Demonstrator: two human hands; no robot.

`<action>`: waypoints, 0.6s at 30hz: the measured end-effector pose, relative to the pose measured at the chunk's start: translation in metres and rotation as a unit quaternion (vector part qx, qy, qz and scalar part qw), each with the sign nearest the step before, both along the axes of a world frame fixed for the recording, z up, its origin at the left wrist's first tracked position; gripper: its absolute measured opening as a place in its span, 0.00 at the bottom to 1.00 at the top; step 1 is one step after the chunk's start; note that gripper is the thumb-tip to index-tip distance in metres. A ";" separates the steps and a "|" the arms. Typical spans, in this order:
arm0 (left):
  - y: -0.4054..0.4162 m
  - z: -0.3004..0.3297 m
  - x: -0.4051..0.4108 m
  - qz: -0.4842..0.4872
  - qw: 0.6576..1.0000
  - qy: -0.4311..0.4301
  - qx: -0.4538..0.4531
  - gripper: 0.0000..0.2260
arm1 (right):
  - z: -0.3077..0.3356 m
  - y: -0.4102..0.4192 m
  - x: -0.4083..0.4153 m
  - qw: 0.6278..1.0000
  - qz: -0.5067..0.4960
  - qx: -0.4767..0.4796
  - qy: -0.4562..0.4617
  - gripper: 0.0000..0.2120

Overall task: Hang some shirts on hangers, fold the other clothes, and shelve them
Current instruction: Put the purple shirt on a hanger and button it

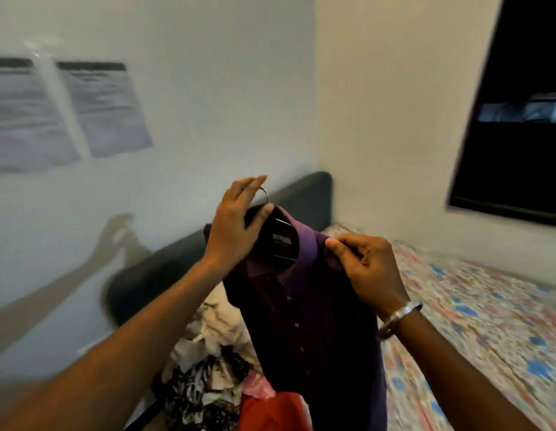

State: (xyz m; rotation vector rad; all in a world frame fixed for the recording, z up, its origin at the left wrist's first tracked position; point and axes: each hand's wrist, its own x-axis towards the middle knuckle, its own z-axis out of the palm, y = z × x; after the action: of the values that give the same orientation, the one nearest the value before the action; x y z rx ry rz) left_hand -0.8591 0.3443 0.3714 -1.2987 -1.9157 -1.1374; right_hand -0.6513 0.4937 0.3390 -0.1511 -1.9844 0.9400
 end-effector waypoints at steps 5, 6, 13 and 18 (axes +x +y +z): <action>-0.103 0.009 -0.021 0.159 0.987 -0.013 0.028 0.30 | 0.061 -0.048 -0.062 0.990 0.131 -0.013 0.046 0.09; -0.121 0.013 -0.022 0.179 0.983 -0.017 0.029 0.31 | 0.070 -0.057 -0.073 0.988 0.149 -0.008 0.046 0.09; -0.288 0.075 -0.039 0.347 0.938 0.005 -0.007 0.28 | 0.152 -0.166 -0.161 0.950 0.299 0.011 0.084 0.09; -0.413 0.136 -0.053 0.448 0.894 0.021 -0.019 0.28 | 0.216 -0.273 -0.218 0.916 0.382 0.007 0.124 0.08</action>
State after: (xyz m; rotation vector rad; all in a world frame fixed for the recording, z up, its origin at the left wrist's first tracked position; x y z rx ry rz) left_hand -0.9124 -0.0691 0.5074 -0.3144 -2.1248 -0.5708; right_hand -0.8695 0.2205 0.5554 0.7750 -1.8105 1.3436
